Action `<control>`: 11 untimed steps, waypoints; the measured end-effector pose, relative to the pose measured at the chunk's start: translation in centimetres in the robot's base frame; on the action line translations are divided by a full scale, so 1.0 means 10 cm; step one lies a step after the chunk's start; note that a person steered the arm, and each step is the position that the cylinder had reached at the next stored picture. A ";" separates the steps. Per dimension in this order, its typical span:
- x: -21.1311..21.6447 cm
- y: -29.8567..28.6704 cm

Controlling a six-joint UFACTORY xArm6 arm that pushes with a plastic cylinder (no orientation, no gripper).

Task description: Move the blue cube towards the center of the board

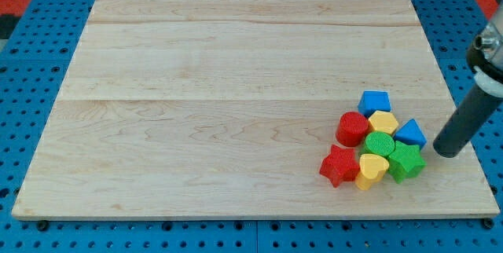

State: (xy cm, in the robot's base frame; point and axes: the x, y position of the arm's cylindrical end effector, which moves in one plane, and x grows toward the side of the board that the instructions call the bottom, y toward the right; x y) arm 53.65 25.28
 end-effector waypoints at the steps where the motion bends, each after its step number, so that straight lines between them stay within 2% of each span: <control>1: -0.07 -0.46; 2: -0.29 -0.78; 4: -0.39 -0.88; 6: -0.52 -0.22; 9: -1.22 -1.58; 10: -1.44 -1.84; 11: -1.36 -1.21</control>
